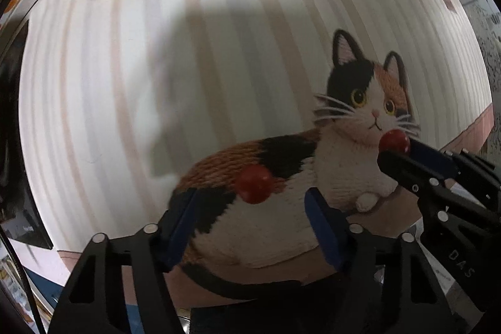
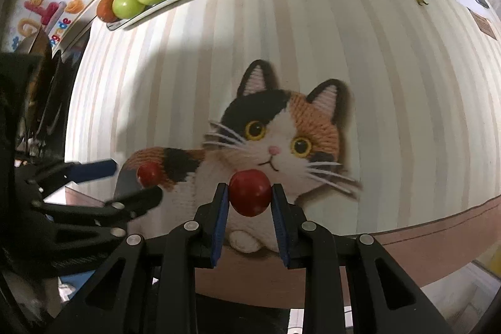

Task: Organize fruits
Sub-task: 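Grasp a cherry tomato with the left tool while the right tool grasps another, then carry the cherry tomato to the plate with the left tool while the right tool carries its tomato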

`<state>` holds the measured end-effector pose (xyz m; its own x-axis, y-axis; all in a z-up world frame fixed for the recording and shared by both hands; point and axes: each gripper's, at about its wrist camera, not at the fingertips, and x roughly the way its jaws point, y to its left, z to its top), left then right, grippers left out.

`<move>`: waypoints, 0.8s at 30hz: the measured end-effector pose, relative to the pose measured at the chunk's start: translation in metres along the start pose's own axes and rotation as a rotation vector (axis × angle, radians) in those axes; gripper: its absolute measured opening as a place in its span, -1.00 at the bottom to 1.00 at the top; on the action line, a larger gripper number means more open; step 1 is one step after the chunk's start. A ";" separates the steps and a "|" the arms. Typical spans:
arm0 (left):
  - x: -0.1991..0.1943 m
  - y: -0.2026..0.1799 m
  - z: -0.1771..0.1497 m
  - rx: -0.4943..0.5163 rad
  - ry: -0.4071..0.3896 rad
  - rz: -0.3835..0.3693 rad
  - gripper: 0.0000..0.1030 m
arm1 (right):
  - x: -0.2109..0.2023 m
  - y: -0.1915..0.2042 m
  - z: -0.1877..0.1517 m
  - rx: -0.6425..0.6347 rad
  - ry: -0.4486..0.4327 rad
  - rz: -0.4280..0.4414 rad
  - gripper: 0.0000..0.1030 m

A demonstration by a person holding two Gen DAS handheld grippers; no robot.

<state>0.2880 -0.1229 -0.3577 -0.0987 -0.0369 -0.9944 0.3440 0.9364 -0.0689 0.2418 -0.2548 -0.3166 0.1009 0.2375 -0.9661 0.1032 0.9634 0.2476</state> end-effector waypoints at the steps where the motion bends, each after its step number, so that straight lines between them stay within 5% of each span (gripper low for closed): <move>1: 0.001 -0.002 0.001 0.005 0.000 0.001 0.27 | 0.000 0.000 0.001 0.005 -0.002 0.002 -0.43; 14: 0.018 -0.003 0.013 -0.001 0.010 -0.010 -0.42 | -0.005 -0.002 0.004 0.018 -0.022 0.001 -0.43; 24: 0.021 0.009 0.011 -0.013 -0.010 -0.029 -0.54 | -0.011 -0.002 0.006 0.019 -0.031 -0.001 -0.43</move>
<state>0.2991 -0.1187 -0.3804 -0.0988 -0.0674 -0.9928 0.3285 0.9396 -0.0965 0.2465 -0.2598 -0.3063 0.1309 0.2324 -0.9638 0.1222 0.9609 0.2483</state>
